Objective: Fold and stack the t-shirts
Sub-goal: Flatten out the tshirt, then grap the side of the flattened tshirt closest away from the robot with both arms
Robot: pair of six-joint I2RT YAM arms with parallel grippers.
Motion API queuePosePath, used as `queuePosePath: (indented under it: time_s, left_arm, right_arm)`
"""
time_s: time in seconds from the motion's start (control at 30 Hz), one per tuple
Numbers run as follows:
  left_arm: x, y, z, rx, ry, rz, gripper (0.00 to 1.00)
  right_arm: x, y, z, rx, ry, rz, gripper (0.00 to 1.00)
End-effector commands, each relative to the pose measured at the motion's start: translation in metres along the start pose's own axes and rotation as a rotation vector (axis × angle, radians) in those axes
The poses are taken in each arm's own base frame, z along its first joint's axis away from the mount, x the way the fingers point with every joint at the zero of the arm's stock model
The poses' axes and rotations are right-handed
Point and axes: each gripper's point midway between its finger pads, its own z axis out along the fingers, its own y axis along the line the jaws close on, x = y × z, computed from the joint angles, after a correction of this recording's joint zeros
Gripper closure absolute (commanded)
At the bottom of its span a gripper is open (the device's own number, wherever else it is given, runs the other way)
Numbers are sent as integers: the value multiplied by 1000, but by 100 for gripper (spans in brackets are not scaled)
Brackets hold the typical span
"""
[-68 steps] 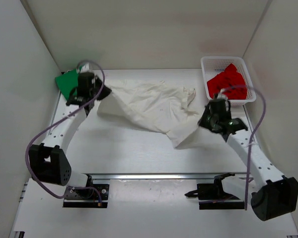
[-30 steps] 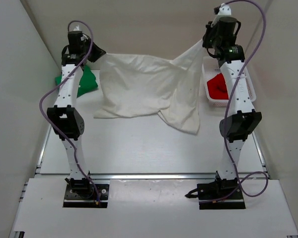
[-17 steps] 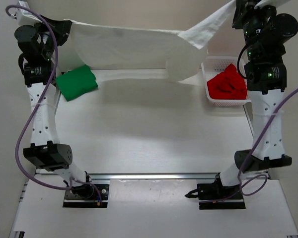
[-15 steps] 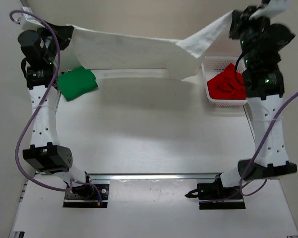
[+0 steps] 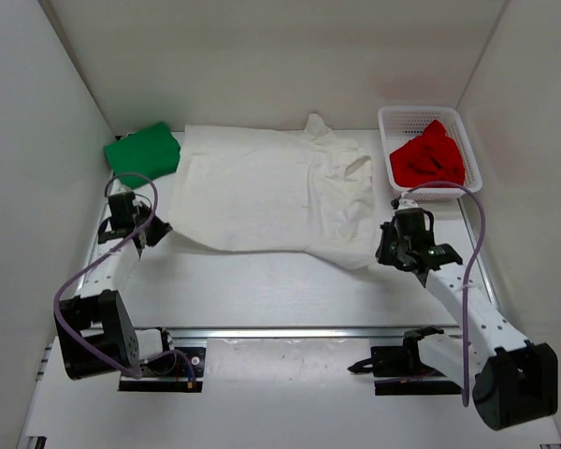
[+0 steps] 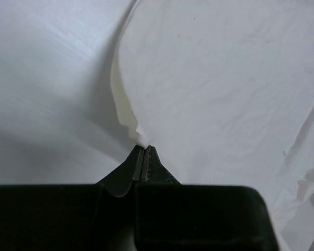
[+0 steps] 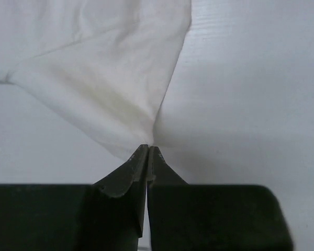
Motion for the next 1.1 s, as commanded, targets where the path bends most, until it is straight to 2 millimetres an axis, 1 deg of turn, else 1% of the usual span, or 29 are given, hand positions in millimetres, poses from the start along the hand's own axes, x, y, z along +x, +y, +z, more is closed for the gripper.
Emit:
queuePosePath:
  time_s: [0.0,0.03,0.07,0.1,0.13,0.17,0.2,0.23,0.3,0.33,0.37,0.4,0.43,0.47,0.5,0.53,0.6,0.63,0.7,0.73,0.77,0.8,0.83,0.87,0.9,0.93,1.0,1.03,1.07]
  left_arm:
    - [14,5,-10,36,-5,24,100]
    - [28,18,-8,16,23,5,100]
    - [34,20,-9,23,39,-5,100]
    - [51,26,-9,36,93,-20,100]
    - [57,37,-9,15,105,-30,100]
    - [61,37,-11,25,114,-23,100]
    - [70,43,-13,16,141,-18,100]
    - [69,45,-17,16,137,-2,100]
    - [73,44,-29,25,137,31,100]
    - [72,46,-32,17,130,47,100]
    - [71,47,-38,9,123,49,100]
    - [72,47,-42,0,132,59,100]
    - [62,41,-47,7,102,82,100]
    - [61,37,-52,4,108,97,100]
    - [66,40,-55,-15,135,105,100]
    - [62,37,-57,-11,123,114,100]
    - [58,36,-59,-21,107,119,100]
    - [57,36,-59,-22,106,107,100]
    - [52,36,-54,-20,87,87,100]
    - [49,32,-49,-5,81,76,100]
    - [51,31,-43,-5,95,47,100]
    - [54,31,-36,3,112,31,100]
    - [53,23,-35,35,119,1,100]
    - [49,16,-28,54,106,-10,100]
    - [46,16,-22,41,91,-10,100]
    - [35,12,-19,39,53,-21,100]
    - [28,12,-10,24,45,-55,100]
    - [19,9,-7,22,18,-56,100]
    - [16,10,-2,14,18,-70,100]
  right_arm:
    - [-8,9,-26,-76,-39,104,100]
    - [-4,12,-33,-103,-32,112,100]
    - [5,11,-37,-105,4,142,100]
    - [14,10,-45,-111,22,147,100]
    - [15,13,-50,-134,15,160,100]
    - [22,17,-57,-146,41,160,100]
    - [30,19,-64,-157,54,161,100]
    - [33,25,-71,-176,59,166,100]
    - [49,31,-82,-176,100,180,100]
    - [46,34,-90,-189,77,189,100]
    - [49,41,-97,-207,89,194,100]
    - [54,40,-101,-197,98,201,100]
    - [49,43,-109,-202,76,215,100]
    - [50,47,-117,-211,67,228,100]
    - [51,50,-122,-224,63,213,100]
    - [52,48,-122,-211,62,226,100]
    - [58,45,-115,-174,65,222,100]
    - [65,43,-107,-153,93,217,100]
    - [66,41,-92,-129,120,175,100]
    - [67,42,-83,-127,143,173,100]
    - [65,29,-72,-80,146,165,100]
    - [51,27,-66,-107,120,177,100]
    - [40,26,-58,-123,83,181,100]
    - [27,17,-53,-125,69,197,100]
    - [10,8,-49,-130,22,208,100]
    - [-2,3,-43,-125,7,224,100]
    - [-20,-7,-35,-84,-5,214,100]
    - [-26,-12,-28,-41,-7,193,100]
    - [-31,-12,-23,-25,7,170,100]
